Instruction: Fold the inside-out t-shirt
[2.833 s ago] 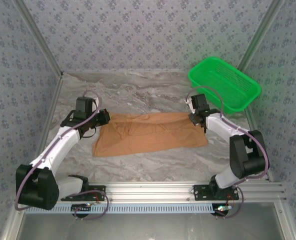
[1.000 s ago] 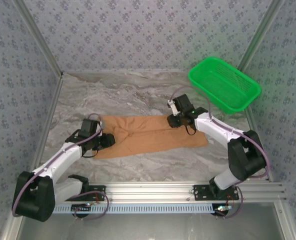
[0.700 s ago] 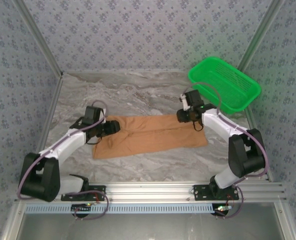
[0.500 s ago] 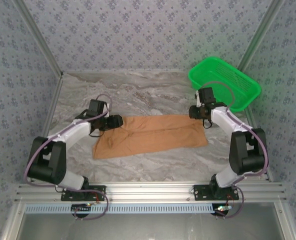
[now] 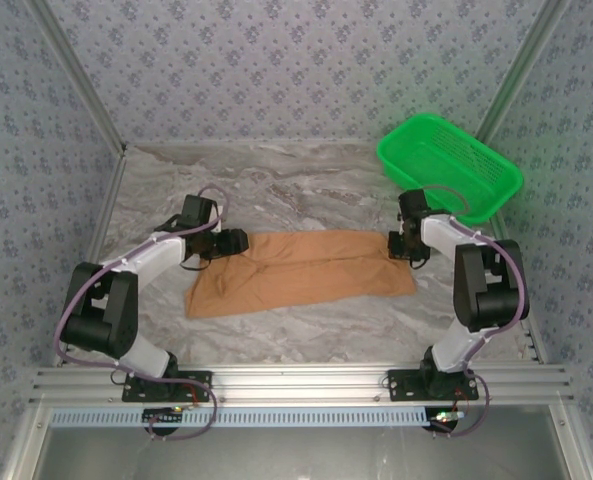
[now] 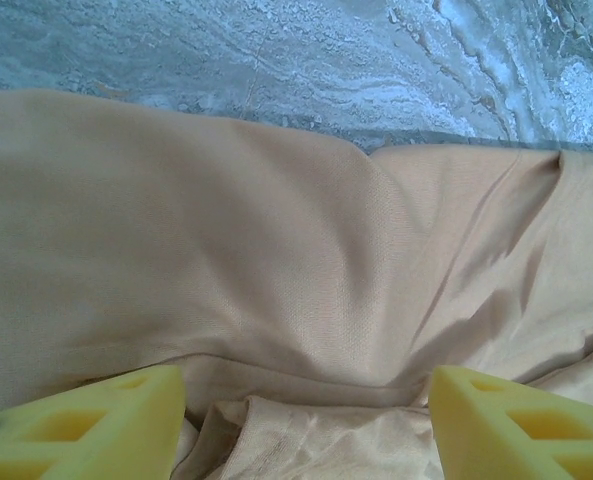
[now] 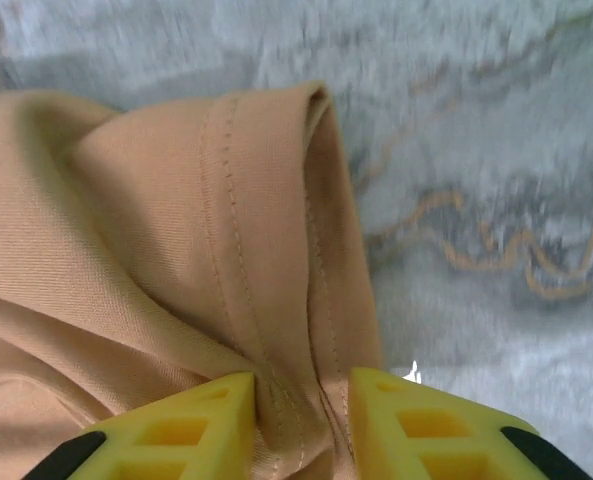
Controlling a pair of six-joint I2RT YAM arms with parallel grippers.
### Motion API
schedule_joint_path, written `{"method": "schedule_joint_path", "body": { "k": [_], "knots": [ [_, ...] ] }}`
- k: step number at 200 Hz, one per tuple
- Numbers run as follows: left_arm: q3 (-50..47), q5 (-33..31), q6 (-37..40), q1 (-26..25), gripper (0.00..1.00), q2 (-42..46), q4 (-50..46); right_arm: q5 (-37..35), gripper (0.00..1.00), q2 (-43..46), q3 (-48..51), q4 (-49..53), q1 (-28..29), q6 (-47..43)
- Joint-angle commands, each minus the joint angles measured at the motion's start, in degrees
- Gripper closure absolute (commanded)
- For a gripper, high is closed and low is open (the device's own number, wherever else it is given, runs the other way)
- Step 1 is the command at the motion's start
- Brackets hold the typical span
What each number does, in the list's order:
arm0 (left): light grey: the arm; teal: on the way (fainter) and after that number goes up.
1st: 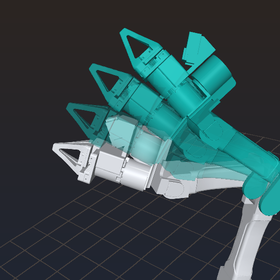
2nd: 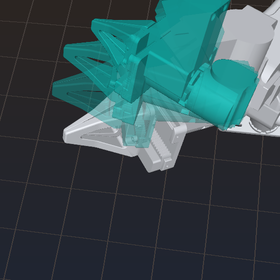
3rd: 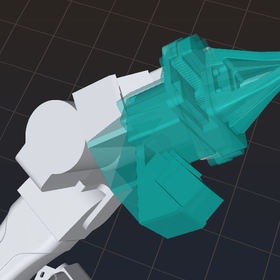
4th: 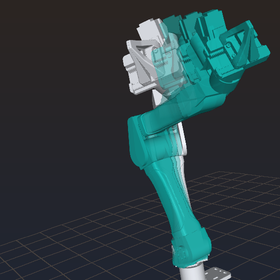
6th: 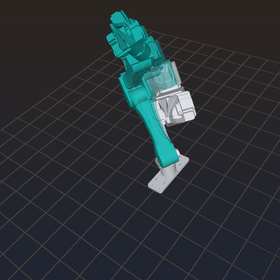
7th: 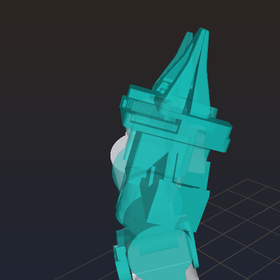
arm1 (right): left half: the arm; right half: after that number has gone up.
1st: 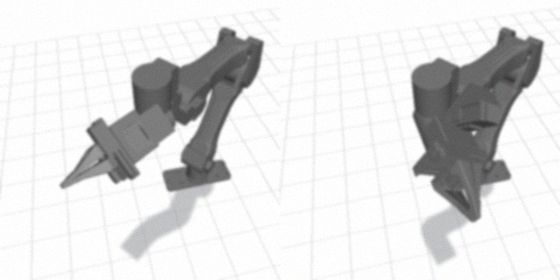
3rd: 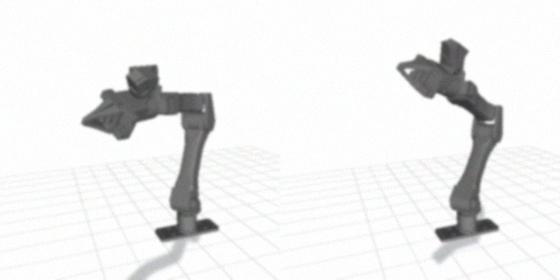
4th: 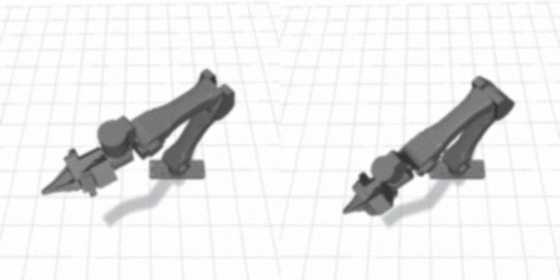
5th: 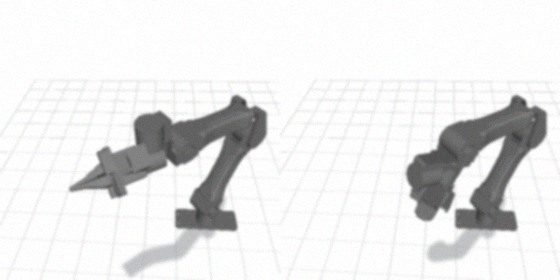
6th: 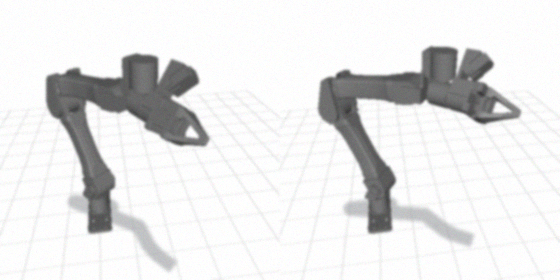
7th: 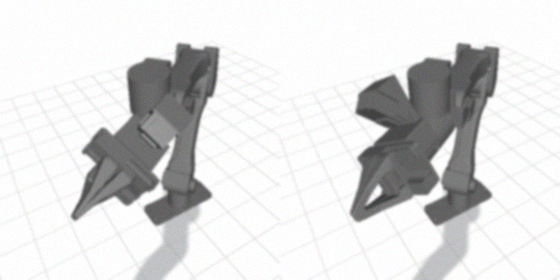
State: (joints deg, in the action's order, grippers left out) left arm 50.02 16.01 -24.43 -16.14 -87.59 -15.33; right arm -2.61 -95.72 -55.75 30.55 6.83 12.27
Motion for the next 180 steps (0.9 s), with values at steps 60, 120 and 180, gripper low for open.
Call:
{"method": "schedule_joint_path", "body": {
  "k": [60,120,180],
  "knots": [
    [1.3,0.9,2.4,0.1,0.31,1.1,-2.5,-9.1,0.63,0.3,-3.4,5.9,0.8,1.2],
    [1.0,-0.7,2.7,0.0,0.3,3.8,-4.1,-9.8,0.65,-3.9,-9.5,5.1,-1.6,-0.6],
    [1.2,-0.6,2.6,0.0,0.3,2.7,-3.7,0.3,0.67,-7.0,-9.2,1.9,-2.6,1.1]
  ]
}}
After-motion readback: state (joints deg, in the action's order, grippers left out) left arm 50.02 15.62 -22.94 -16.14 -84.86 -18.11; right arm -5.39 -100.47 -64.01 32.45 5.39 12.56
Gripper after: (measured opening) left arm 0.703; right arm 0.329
